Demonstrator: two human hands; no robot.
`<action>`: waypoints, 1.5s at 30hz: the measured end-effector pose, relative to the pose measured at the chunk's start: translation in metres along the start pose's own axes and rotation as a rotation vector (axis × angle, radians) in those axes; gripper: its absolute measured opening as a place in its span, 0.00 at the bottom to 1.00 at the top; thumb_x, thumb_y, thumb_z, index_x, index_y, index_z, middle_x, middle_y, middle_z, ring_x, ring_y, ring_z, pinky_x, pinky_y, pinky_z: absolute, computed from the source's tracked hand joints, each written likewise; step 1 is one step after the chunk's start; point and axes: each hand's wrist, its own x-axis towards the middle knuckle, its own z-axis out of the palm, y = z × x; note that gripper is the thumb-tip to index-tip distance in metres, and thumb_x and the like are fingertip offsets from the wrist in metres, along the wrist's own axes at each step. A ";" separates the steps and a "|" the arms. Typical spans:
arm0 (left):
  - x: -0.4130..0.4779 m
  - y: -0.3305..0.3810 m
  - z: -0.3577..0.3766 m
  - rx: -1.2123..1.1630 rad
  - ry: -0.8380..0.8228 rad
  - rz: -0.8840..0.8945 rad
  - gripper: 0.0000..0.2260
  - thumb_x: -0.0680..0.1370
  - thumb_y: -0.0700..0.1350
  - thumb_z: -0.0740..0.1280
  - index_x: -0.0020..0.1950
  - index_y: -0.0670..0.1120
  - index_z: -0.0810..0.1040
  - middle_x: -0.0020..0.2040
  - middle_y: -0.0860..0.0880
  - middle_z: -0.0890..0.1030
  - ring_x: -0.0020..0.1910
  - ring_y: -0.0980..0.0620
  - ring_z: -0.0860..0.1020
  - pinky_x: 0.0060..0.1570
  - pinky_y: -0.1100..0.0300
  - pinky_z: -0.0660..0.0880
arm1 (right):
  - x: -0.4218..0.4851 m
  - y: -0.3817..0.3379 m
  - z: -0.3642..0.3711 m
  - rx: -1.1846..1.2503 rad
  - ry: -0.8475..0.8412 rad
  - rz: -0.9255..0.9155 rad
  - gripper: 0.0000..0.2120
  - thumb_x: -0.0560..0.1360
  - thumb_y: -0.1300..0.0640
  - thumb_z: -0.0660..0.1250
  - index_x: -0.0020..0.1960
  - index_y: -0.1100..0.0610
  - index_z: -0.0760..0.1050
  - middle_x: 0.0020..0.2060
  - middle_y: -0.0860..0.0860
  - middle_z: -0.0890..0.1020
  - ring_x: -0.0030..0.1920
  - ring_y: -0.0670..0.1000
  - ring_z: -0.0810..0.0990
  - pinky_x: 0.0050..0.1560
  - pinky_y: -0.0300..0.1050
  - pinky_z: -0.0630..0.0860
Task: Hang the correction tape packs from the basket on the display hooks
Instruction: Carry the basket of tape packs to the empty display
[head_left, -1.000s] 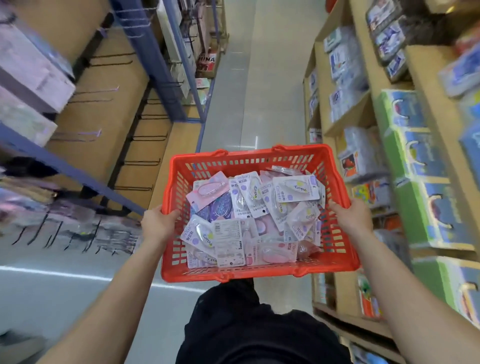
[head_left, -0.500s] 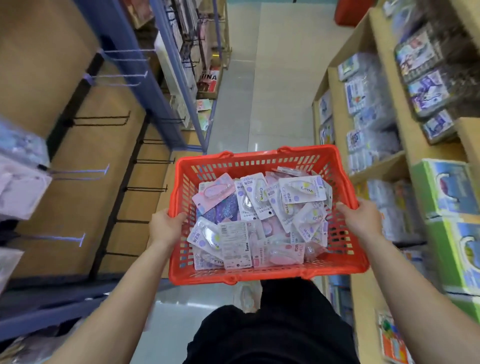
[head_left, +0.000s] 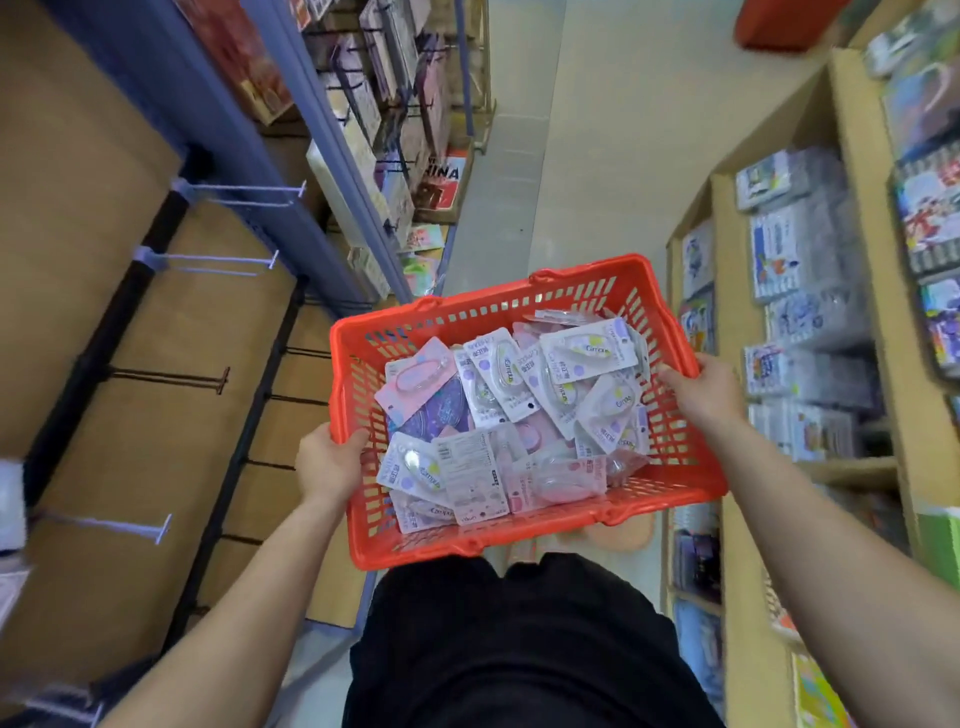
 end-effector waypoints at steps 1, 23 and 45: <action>0.009 0.004 0.004 -0.027 0.014 -0.018 0.04 0.80 0.45 0.71 0.47 0.46 0.81 0.40 0.46 0.86 0.35 0.45 0.85 0.43 0.47 0.84 | 0.013 -0.017 0.002 -0.010 -0.018 -0.015 0.05 0.76 0.50 0.73 0.49 0.51 0.82 0.38 0.52 0.85 0.34 0.53 0.83 0.40 0.47 0.80; 0.124 0.058 0.055 -0.234 0.319 -0.441 0.04 0.80 0.45 0.70 0.47 0.45 0.82 0.41 0.44 0.85 0.39 0.40 0.84 0.45 0.47 0.82 | 0.250 -0.232 0.138 -0.281 -0.380 -0.329 0.04 0.75 0.51 0.72 0.47 0.50 0.82 0.35 0.54 0.86 0.38 0.57 0.86 0.46 0.58 0.83; -0.069 -0.067 0.170 -0.410 0.763 -0.905 0.06 0.78 0.44 0.72 0.52 0.42 0.83 0.43 0.43 0.86 0.40 0.41 0.84 0.46 0.46 0.82 | 0.215 -0.179 0.272 -0.636 -0.903 -0.770 0.10 0.78 0.52 0.71 0.43 0.57 0.78 0.34 0.54 0.82 0.37 0.60 0.81 0.43 0.54 0.80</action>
